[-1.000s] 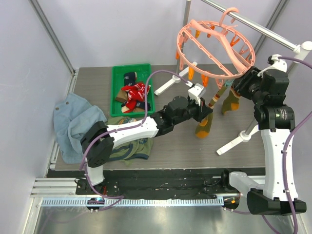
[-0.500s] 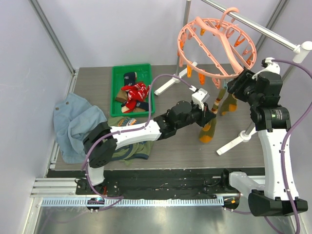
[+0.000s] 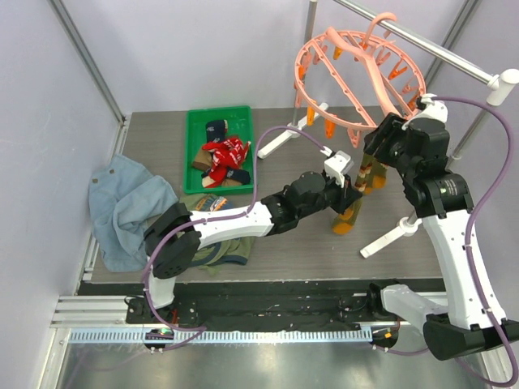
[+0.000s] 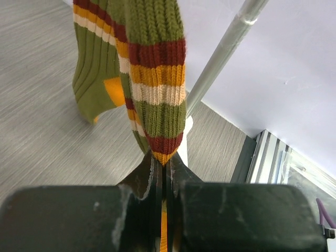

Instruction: Remove the socks clipped to the hanger

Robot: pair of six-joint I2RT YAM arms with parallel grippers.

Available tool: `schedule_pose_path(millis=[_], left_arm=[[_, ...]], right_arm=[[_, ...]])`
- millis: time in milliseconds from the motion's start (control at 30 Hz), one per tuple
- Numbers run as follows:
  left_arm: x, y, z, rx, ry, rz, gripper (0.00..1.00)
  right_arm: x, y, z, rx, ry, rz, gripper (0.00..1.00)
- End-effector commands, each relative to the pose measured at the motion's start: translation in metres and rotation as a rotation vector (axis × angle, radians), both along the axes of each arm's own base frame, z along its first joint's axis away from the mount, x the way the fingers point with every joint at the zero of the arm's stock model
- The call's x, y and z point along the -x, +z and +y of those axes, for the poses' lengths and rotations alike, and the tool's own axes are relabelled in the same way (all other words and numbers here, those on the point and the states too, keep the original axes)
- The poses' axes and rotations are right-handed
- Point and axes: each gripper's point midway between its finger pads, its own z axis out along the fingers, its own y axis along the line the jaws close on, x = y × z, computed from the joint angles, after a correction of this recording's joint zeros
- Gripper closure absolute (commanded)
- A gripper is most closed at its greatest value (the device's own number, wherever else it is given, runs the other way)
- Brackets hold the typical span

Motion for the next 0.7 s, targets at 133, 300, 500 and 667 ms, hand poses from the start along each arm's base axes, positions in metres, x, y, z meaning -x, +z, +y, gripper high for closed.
schedule_pose_path(millis=[133, 300, 500, 667], left_arm=[[-0.001, 0.036, -0.008, 0.076, 0.008, -0.058, 1.00], [0.000, 0.037, -0.009, 0.072, 0.005, -0.061, 1.00], [0.000, 0.038, -0.010, 0.068, 0.003, -0.066, 1.00], [0.001, 0.041, -0.011, 0.073, -0.003, -0.068, 1.00]], right_arm=[[-0.011, 0.018, 0.001, 0.083, -0.080, -0.058, 0.39], [-0.014, 0.017, -0.007, 0.151, -0.147, -0.045, 0.41], [-0.018, 0.018, -0.011, 0.190, -0.178, -0.042, 0.45], [-0.025, 0.016, -0.010, 0.203, -0.187, -0.035, 0.46]])
